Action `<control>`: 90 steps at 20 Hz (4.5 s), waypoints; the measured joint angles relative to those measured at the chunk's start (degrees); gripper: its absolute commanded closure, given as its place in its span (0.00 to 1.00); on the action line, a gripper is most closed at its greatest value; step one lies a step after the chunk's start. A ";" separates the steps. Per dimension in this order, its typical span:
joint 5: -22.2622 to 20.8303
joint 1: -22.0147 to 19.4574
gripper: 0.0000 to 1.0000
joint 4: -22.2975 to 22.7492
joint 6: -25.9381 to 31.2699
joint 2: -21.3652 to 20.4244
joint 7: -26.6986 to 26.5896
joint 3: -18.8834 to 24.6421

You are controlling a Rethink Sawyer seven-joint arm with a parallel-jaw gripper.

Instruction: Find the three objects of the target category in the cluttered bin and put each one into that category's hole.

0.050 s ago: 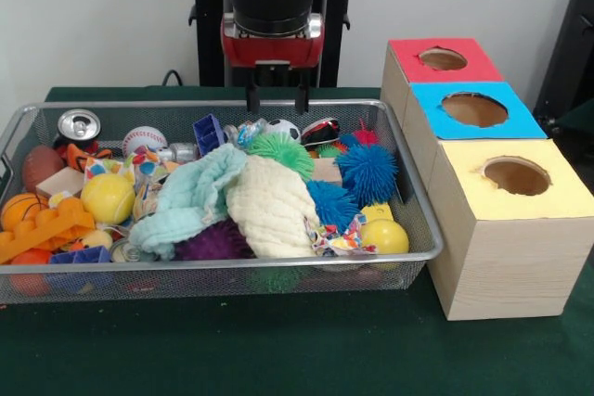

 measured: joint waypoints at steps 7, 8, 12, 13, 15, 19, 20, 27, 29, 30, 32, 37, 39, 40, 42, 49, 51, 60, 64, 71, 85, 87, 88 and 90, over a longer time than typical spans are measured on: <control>0.00 0.22 0.00 3.02 -1.09 -0.68 0.00 -0.01; 0.01 0.22 0.00 3.00 -1.09 -0.54 0.00 -0.01; -0.49 0.17 0.00 2.12 -1.09 0.92 0.00 0.01; -0.62 0.13 0.00 1.92 -1.09 1.19 0.00 0.01; -1.06 -0.26 0.00 1.17 -1.10 2.26 0.00 0.10; -1.78 -1.35 0.00 -0.23 -1.10 4.01 0.00 0.36; -2.00 -1.66 0.00 -0.68 -1.09 4.44 0.00 0.40; -3.46 -3.29 0.00 -4.79 -1.08 7.07 0.00 0.80; -3.84 -3.50 0.00 -5.92 -1.09 7.65 0.00 1.06; -4.25 -3.74 0.00 -6.79 -1.08 8.14 0.00 1.45; -4.84 -4.03 0.00 -7.71 -1.08 8.71 0.00 2.02; -5.89 -4.40 0.00 -8.75 -1.07 9.33 0.00 3.08; -6.15 -4.49 0.00 -8.71 -1.08 9.30 0.00 3.41; -6.36 -4.54 0.00 -8.62 -1.08 9.20 0.00 3.60; -6.77 -4.61 0.00 -8.06 -1.08 8.57 0.00 3.68; -6.95 -5.42 0.00 -3.96 -1.07 3.64 0.00 3.68; -6.96 -5.77 0.00 -2.52 -1.07 1.67 0.00 3.68; -6.96 -7.70 0.00 2.09 0.83 -6.40 0.00 3.67; -6.95 -8.65 0.00 2.92 1.19 -8.25 0.00 3.67; -6.96 -9.50 0.00 4.74 1.19 -8.62 0.00 3.69; -7.11 -6.24 0.00 10.03 0.07 -8.64 0.00 3.70; -7.11 -5.33 0.00 10.02 -0.02 -8.47 0.00 3.71; -7.11 -4.97 0.00 9.99 -0.10 -8.27 0.00 3.71; -7.11 -4.20 0.00 9.89 -0.32 -7.72 0.00 3.71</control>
